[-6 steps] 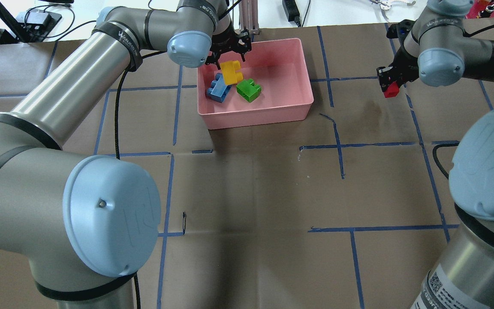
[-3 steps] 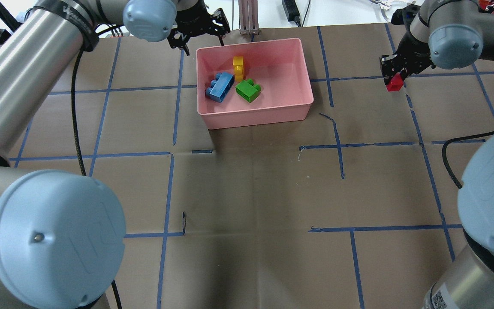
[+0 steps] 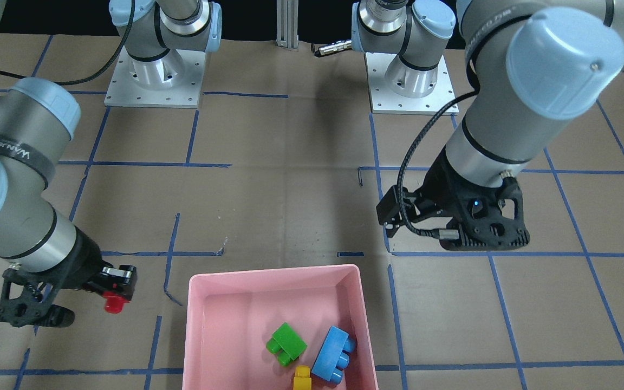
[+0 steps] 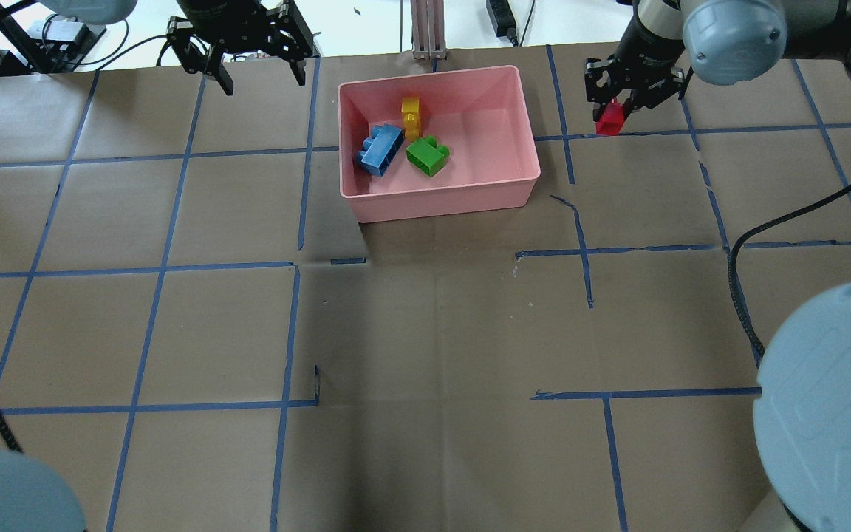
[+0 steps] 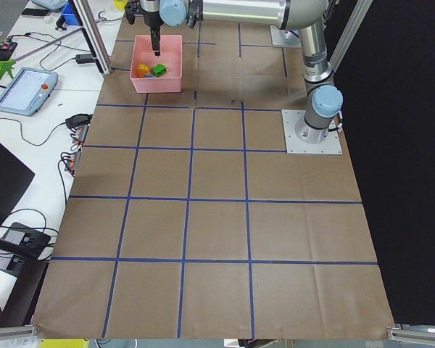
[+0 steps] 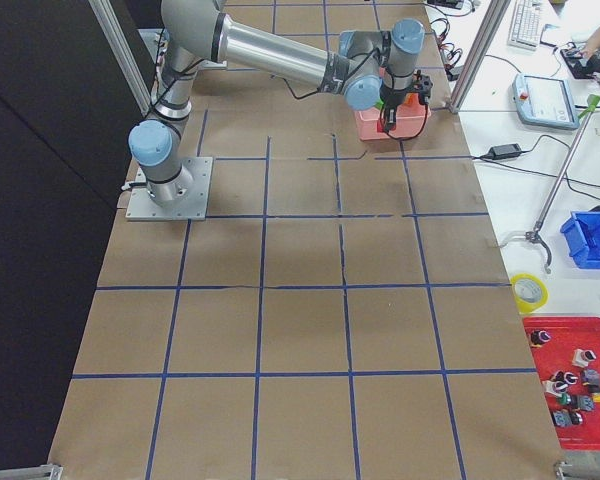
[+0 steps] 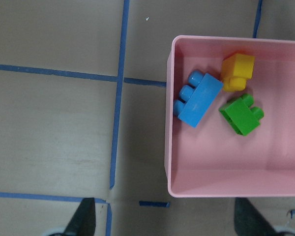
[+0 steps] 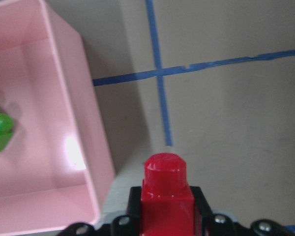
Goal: Put all blocks into box
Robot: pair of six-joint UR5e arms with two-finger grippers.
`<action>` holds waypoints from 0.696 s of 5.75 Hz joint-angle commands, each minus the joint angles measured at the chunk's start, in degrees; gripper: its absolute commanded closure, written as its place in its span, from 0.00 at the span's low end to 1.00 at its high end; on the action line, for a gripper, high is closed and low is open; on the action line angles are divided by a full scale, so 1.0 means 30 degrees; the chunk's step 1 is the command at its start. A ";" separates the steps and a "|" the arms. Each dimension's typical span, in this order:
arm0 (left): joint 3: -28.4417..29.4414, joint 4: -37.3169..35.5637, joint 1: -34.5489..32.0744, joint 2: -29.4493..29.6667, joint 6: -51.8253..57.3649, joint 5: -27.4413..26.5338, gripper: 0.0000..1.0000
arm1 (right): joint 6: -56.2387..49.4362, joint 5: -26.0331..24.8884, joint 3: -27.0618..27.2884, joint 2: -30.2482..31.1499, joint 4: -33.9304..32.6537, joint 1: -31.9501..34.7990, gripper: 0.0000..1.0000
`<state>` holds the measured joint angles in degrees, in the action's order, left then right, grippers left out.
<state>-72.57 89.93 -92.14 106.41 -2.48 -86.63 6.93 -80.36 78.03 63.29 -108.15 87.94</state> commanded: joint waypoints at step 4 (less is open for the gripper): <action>-0.4784 -0.0036 0.2649 -0.4913 0.4785 -0.0853 0.00 | 0.7650 0.4636 -0.1311 -0.3168 -0.4467 0.3703 0.73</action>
<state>-86.88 89.91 -84.41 92.00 11.82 -87.74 28.55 -66.90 74.39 54.47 -120.08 98.50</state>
